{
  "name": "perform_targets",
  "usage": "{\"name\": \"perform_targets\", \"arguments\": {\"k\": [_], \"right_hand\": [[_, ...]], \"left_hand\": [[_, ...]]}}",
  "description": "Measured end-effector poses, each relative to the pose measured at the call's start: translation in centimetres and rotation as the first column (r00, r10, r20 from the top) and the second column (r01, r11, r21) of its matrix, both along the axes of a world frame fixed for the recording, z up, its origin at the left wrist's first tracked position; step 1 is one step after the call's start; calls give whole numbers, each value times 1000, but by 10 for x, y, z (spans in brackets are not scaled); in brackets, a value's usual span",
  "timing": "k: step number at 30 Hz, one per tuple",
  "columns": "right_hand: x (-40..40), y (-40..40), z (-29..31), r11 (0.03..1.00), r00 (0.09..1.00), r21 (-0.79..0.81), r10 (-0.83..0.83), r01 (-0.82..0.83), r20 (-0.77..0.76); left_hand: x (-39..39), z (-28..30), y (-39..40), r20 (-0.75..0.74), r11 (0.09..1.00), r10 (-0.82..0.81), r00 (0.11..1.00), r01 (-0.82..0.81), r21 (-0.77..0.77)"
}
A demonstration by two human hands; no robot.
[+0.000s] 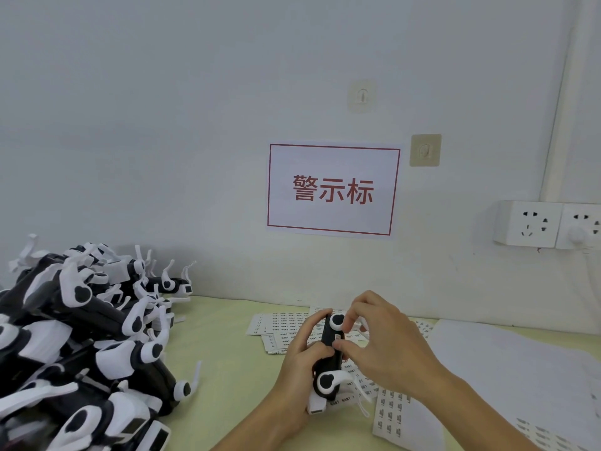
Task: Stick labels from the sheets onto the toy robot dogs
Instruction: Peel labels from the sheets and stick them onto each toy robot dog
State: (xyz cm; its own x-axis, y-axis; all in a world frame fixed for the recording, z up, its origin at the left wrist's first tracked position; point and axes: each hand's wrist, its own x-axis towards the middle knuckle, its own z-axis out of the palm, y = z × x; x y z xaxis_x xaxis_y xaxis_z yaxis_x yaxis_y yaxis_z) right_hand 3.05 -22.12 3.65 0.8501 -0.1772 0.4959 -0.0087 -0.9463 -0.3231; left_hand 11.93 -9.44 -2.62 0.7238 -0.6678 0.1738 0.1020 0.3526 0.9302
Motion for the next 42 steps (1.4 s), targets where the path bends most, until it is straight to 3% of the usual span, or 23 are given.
{"name": "perform_targets", "arguments": {"k": [36,42], "right_hand": [[3,-2,-4,998,998,-61,1,3,67],[5,-6,-7,999,996,16,39,-40,86]], "left_hand": [[1,-1,1,17,1000,5,1000,-5,16],[-1,-1,-1,38,998,55,998,-56,30]]}}
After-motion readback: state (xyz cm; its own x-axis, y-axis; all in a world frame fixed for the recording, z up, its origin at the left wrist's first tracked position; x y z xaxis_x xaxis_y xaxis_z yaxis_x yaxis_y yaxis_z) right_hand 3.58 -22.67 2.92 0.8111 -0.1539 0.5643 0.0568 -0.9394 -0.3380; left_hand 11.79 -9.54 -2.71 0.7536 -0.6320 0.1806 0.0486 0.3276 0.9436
